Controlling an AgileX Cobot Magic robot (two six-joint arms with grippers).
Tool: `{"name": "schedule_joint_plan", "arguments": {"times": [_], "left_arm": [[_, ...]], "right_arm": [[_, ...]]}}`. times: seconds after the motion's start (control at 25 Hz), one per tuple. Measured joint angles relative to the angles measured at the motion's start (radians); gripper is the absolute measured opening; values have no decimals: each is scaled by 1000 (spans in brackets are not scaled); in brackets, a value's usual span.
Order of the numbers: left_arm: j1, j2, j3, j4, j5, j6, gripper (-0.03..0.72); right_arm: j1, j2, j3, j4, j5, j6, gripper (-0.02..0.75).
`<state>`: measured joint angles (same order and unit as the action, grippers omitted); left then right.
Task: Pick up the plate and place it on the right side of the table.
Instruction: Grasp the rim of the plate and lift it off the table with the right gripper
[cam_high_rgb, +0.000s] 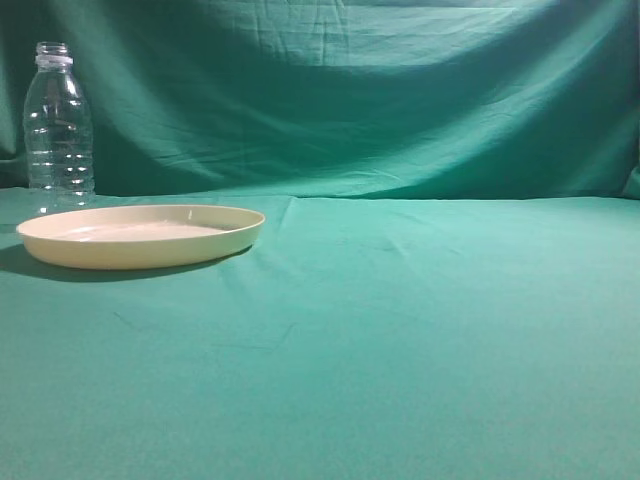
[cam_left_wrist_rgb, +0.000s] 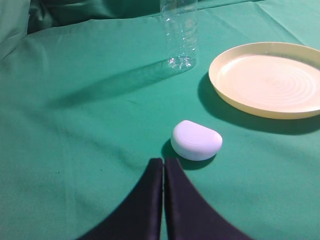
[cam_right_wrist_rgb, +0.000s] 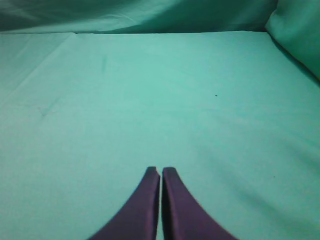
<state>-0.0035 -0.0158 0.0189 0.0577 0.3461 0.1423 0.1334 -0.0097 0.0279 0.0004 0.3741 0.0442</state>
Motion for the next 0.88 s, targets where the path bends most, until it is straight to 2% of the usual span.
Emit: {"name": "schedule_joint_plan", "arguments": {"times": [0.68, 0.76, 0.88], "left_arm": [[0, 0, 0, 0, 0, 0, 0], [0, 0, 0, 0, 0, 0, 0], [0, 0, 0, 0, 0, 0, 0]], "right_arm": [[0, 0, 0, -10, -4, 0, 0], [0, 0, 0, 6, -46, 0, 0], [0, 0, 0, 63, -189, -2, 0]]}}
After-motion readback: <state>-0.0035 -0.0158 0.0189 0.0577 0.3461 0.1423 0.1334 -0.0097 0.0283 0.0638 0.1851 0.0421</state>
